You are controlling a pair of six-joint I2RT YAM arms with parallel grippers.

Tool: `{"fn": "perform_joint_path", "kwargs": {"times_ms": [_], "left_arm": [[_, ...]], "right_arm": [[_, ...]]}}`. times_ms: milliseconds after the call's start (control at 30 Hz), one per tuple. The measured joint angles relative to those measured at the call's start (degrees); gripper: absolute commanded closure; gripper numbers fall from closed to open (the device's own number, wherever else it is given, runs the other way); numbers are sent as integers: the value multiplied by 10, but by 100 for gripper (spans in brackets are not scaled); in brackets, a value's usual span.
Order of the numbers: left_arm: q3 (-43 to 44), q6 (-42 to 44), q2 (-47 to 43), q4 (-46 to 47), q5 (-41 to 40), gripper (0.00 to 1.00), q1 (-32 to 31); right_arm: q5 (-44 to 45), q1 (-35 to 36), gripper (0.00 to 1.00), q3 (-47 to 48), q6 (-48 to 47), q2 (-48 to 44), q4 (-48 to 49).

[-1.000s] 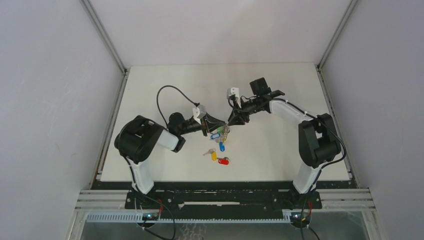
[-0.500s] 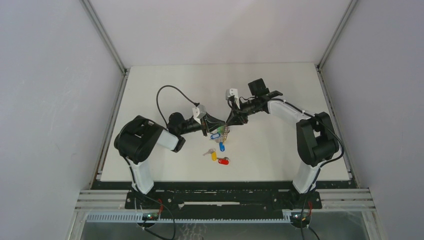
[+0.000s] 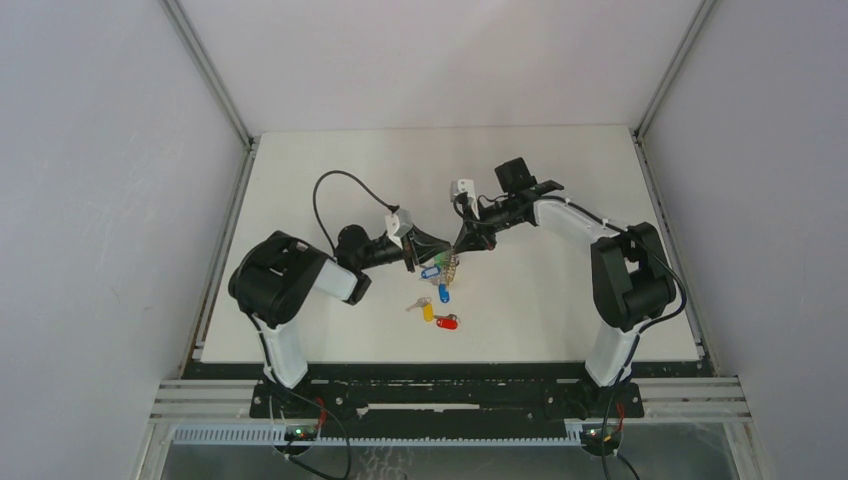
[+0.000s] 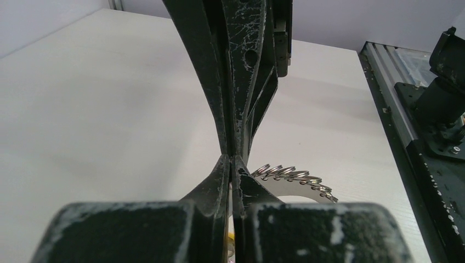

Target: Put the keys on the keyring

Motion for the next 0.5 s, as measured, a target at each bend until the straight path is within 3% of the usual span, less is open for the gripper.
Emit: {"fn": "perform_joint_path", "kwargs": {"times_ms": [233, 500], "left_arm": [[0, 3, 0, 3, 0, 74, 0], [0, 7, 12, 5, 4, 72, 0]], "right_arm": [[97, 17, 100, 53, -25, 0, -84], [243, 73, 100, 171, -44, 10, -195]]}}
